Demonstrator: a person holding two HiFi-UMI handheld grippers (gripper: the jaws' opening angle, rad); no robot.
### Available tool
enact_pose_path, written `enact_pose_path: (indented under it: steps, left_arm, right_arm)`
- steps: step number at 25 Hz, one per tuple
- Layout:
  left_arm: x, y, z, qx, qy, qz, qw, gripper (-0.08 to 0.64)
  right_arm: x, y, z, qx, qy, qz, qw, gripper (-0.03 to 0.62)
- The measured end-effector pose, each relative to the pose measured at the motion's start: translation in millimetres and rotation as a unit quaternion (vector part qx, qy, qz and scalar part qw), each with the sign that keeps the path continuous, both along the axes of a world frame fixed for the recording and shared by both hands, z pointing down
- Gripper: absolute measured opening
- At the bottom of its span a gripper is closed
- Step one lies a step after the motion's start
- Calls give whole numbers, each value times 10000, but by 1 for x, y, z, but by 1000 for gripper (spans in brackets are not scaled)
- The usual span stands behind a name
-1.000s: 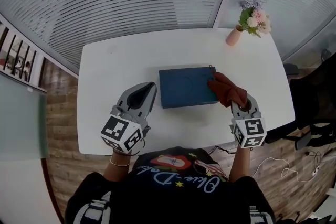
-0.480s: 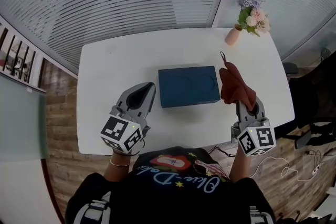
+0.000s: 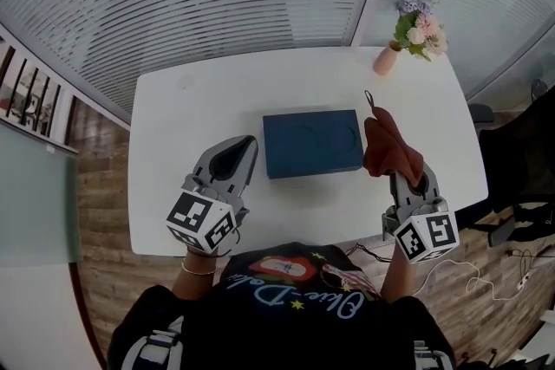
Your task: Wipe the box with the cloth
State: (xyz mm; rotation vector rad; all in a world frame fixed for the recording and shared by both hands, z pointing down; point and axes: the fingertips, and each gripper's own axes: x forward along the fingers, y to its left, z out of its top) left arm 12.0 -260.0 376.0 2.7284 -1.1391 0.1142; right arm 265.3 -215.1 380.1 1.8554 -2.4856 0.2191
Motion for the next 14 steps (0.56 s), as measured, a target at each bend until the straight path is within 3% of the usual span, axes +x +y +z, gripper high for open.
enact_pose_path:
  steps: [14]
  left_arm:
    - [2, -3, 1, -23, -35, 15, 10000, 3]
  right_arm:
    - [-3, -1, -5, -6, 72, -97, 9999, 23]
